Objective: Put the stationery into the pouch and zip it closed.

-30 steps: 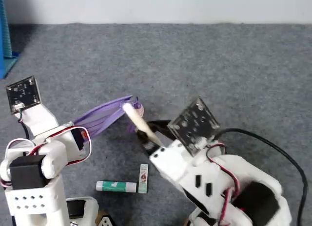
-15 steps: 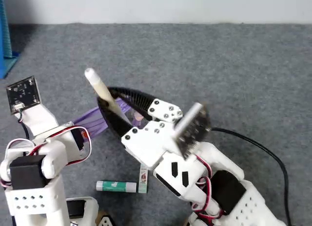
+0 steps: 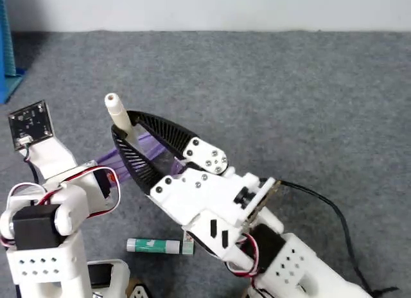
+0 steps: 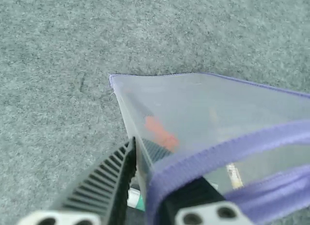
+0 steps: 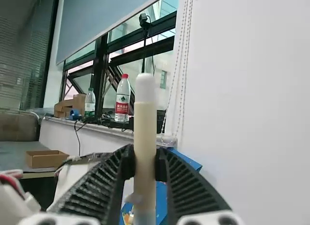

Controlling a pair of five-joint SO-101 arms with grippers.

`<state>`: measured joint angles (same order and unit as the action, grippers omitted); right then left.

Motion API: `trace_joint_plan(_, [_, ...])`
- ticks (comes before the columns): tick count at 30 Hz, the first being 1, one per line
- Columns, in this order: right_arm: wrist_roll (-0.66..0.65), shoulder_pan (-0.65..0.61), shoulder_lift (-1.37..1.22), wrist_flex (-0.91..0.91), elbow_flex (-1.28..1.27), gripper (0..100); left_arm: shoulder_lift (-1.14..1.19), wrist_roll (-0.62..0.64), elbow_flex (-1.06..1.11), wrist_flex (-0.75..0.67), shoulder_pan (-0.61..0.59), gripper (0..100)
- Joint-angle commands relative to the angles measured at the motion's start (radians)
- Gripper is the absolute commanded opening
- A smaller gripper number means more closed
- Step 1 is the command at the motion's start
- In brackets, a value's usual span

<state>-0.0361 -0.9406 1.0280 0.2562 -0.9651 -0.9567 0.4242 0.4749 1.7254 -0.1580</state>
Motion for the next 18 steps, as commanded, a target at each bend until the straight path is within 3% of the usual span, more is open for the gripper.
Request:
trace_joint_plan(1, [-0.011,-0.001,-0.051,0.12,-0.028,0.8,-0.003,0.008,-0.008,0.003,0.006,1])
trace_joint_plan(10, [-0.043,0.03,-0.269,0.384,-0.071,0.8,-0.003,0.008,-0.007,0.005,0.005,1])
trace_joint_plan(18, [-0.143,0.042,-0.234,0.49,-0.227,0.9,-0.002,0.008,0.013,0.003,0.005,1])
